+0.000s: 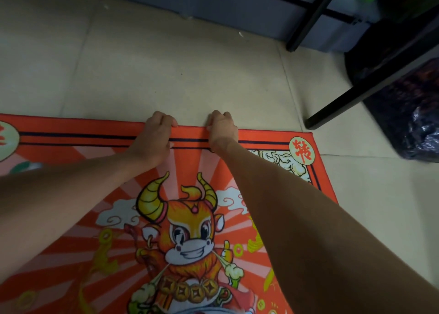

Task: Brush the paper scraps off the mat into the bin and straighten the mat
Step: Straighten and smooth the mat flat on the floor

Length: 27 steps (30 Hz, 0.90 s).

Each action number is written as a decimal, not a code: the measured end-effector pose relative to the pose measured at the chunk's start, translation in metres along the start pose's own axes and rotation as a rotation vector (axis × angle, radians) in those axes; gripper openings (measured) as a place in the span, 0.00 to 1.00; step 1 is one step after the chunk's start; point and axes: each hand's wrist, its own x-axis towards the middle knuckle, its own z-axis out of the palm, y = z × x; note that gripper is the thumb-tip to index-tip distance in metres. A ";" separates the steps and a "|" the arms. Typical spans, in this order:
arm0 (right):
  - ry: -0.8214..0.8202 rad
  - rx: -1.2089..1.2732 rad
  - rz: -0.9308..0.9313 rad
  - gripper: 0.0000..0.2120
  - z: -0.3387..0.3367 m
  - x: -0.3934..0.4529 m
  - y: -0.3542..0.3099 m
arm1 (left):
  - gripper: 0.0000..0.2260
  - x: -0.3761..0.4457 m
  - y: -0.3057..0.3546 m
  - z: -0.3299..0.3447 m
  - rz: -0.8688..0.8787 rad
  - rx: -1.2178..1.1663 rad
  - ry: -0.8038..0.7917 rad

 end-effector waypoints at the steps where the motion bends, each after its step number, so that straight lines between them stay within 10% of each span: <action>1: -0.001 0.008 -0.004 0.16 -0.001 0.002 0.000 | 0.20 0.001 0.000 0.001 -0.004 0.001 0.004; 27: 0.056 -0.238 -0.017 0.16 0.007 -0.011 -0.010 | 0.29 -0.046 -0.040 -0.024 0.025 0.314 -0.127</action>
